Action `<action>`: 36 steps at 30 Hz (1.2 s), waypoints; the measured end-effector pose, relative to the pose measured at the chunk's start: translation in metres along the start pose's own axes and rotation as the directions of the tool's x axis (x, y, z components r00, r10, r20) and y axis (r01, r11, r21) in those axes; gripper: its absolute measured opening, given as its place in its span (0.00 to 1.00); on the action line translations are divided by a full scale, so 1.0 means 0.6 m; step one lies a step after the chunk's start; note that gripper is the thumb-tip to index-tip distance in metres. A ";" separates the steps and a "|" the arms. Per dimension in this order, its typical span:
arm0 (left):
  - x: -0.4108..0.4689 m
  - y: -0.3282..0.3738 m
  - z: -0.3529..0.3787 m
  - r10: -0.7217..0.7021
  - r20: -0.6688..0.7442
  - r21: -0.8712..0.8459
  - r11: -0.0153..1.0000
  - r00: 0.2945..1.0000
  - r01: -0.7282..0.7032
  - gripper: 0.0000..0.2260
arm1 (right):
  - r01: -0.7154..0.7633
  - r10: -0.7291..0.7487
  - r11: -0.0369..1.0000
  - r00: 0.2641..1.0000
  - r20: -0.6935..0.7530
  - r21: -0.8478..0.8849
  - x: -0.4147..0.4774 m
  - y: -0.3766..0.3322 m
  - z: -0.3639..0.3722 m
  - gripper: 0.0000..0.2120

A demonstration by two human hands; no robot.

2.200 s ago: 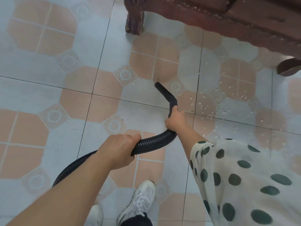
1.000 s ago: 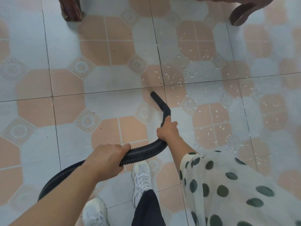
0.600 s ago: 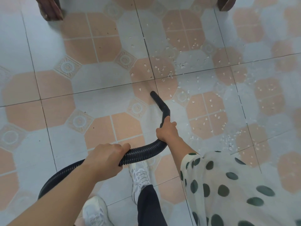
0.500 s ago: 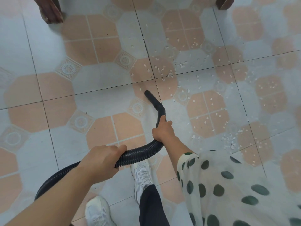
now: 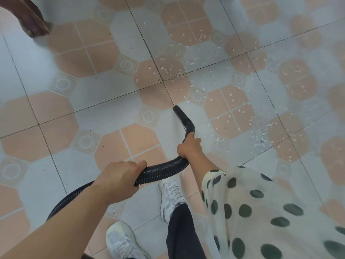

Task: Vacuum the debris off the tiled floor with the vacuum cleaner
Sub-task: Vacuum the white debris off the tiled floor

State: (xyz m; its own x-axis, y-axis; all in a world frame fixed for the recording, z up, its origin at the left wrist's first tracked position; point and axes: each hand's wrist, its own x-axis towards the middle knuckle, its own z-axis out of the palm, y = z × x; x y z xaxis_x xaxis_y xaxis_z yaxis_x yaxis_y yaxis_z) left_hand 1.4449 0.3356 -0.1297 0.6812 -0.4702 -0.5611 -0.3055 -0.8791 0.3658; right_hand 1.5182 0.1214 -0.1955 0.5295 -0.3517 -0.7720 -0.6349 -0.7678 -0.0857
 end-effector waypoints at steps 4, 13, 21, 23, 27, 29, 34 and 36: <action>0.028 0.043 0.021 0.057 0.024 0.016 0.998 0.998 -0.057 0.09 | -0.060 0.060 0.998 0.997 -0.037 0.009 0.012 0.064 -0.016 0.36; 0.075 0.079 0.037 0.035 0.045 0.062 0.997 0.998 -0.038 0.08 | 0.025 -0.034 0.991 0.997 -0.068 -0.130 0.063 0.089 -0.023 0.43; 0.107 0.091 0.017 -0.029 0.063 0.069 0.997 0.998 0.025 0.09 | 0.084 -0.096 0.985 0.993 -0.074 -0.151 0.099 0.076 -0.044 0.42; 0.110 0.103 0.019 -0.010 0.087 0.056 0.998 0.996 0.005 0.08 | 0.049 -0.060 0.990 0.995 -0.075 -0.132 0.094 0.095 -0.050 0.43; 0.109 0.140 0.028 0.040 0.137 0.060 0.997 0.990 -0.048 0.08 | -0.041 0.035 0.994 0.998 -0.059 -0.103 0.072 0.149 -0.059 0.44; 0.100 0.153 0.032 0.049 0.160 0.098 0.993 0.986 -0.066 0.08 | -0.055 0.049 0.994 0.997 -0.056 -0.099 0.058 0.170 -0.052 0.43; 0.064 0.150 0.057 0.089 0.206 0.140 0.983 0.975 -0.119 0.08 | -0.079 0.077 0.995 0.996 -0.039 -0.053 0.014 0.210 -0.005 0.43; 0.046 0.147 0.068 0.113 0.237 0.157 0.976 0.965 -0.152 0.08 | -0.104 0.104 0.994 0.994 -0.026 -0.027 -0.007 0.226 0.022 0.44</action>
State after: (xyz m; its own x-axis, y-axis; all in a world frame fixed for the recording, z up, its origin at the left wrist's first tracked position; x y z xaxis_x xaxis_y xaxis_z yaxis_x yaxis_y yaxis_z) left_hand 1.4098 0.2419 -0.1434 0.4653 -0.5711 -0.6762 -0.5066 -0.7983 0.3257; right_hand 1.4224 0.0256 -0.2123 0.4751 -0.4430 -0.7603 -0.6715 -0.7409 0.0120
